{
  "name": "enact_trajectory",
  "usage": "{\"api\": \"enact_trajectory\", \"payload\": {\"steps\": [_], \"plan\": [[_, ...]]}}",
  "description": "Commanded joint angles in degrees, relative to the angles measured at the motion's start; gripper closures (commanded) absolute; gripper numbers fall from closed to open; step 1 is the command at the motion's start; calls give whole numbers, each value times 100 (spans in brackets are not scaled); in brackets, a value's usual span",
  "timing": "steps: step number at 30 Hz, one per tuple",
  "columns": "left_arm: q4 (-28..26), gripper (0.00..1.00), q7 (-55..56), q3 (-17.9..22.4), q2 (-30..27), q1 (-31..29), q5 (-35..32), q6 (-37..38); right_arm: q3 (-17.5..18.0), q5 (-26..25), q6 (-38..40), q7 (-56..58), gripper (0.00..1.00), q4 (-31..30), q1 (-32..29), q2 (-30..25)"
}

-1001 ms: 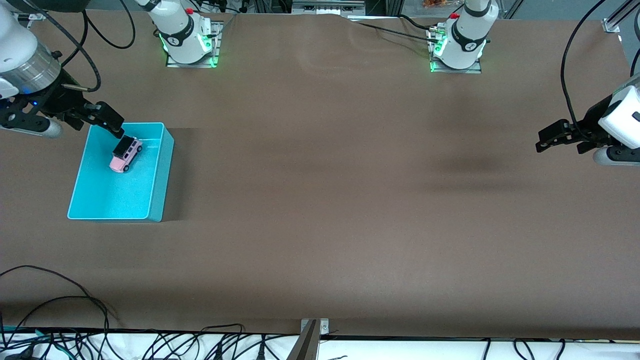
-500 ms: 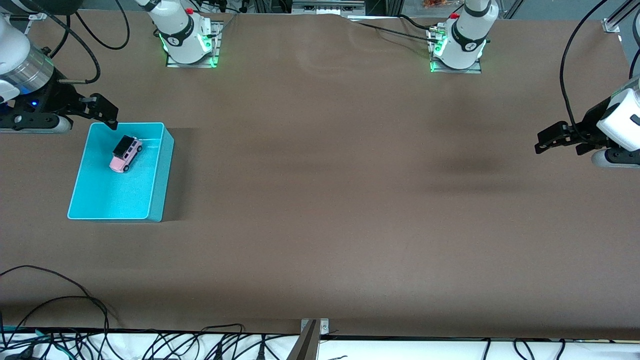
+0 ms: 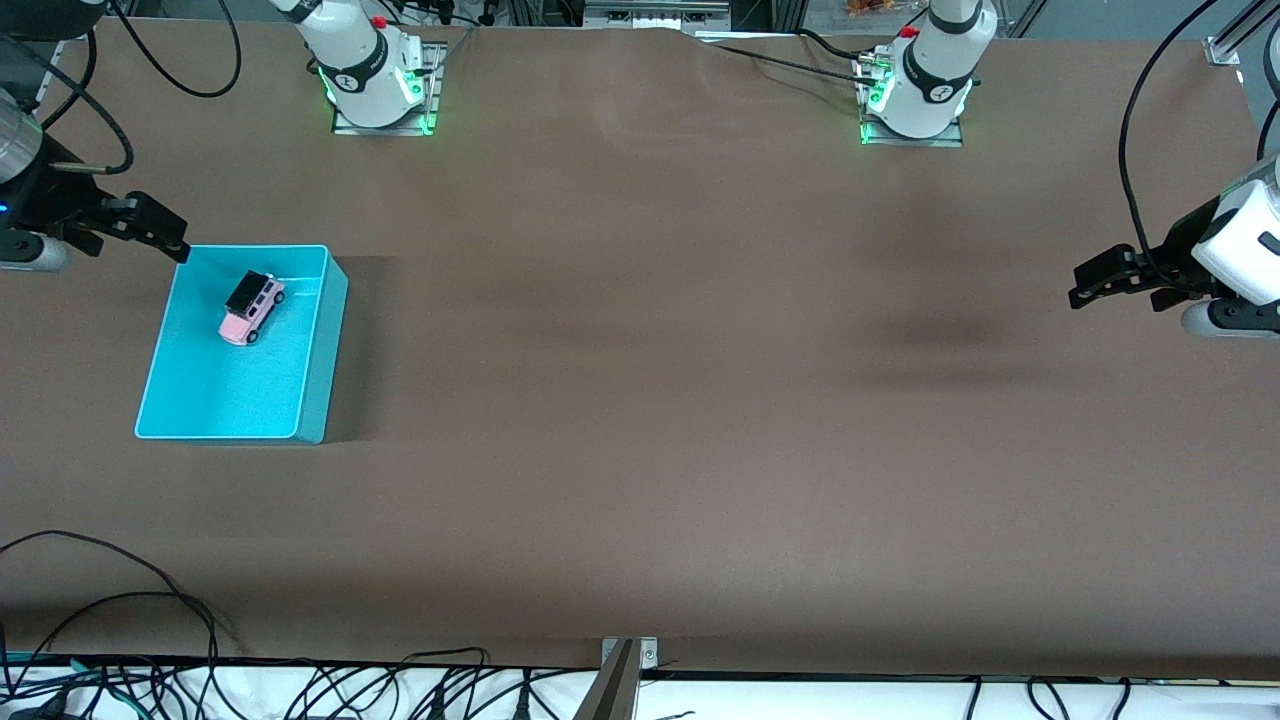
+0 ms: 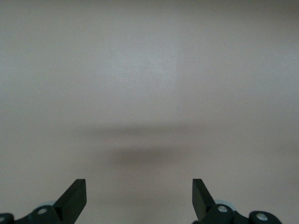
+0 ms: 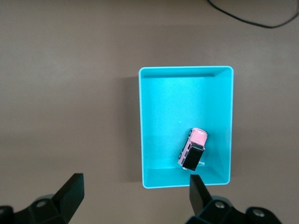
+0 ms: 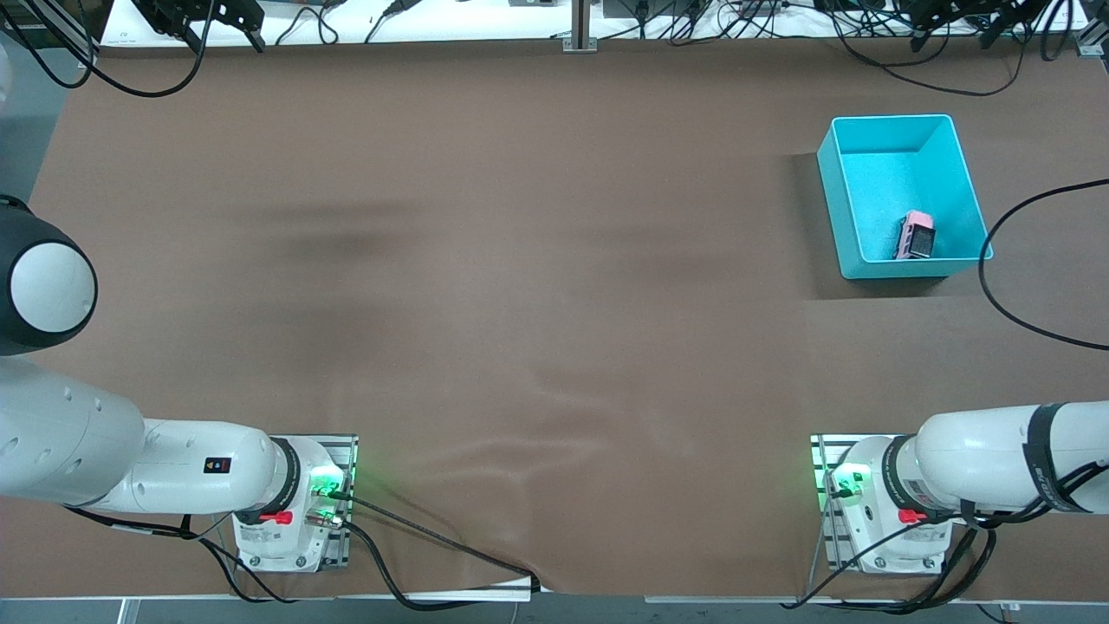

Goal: Wind and store pink jeep toy

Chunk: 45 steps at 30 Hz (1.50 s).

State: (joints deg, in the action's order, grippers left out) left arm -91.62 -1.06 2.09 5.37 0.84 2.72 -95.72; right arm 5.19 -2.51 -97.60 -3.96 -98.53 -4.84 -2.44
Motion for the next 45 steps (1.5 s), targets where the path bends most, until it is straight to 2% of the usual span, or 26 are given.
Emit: {"api": "enact_trajectory", "payload": {"steps": [1,18,45], "plan": [[65,0,-96,2,25,-14,-43,-26,-9,110,136,10,0,176,71,86],[65,0,-96,2,51,-5,-43,-26,-88,128,136,45,0,211,9,94],[65,0,-96,2,60,3,-43,-26,-18,119,145,-8,0,369,71,226]]}}
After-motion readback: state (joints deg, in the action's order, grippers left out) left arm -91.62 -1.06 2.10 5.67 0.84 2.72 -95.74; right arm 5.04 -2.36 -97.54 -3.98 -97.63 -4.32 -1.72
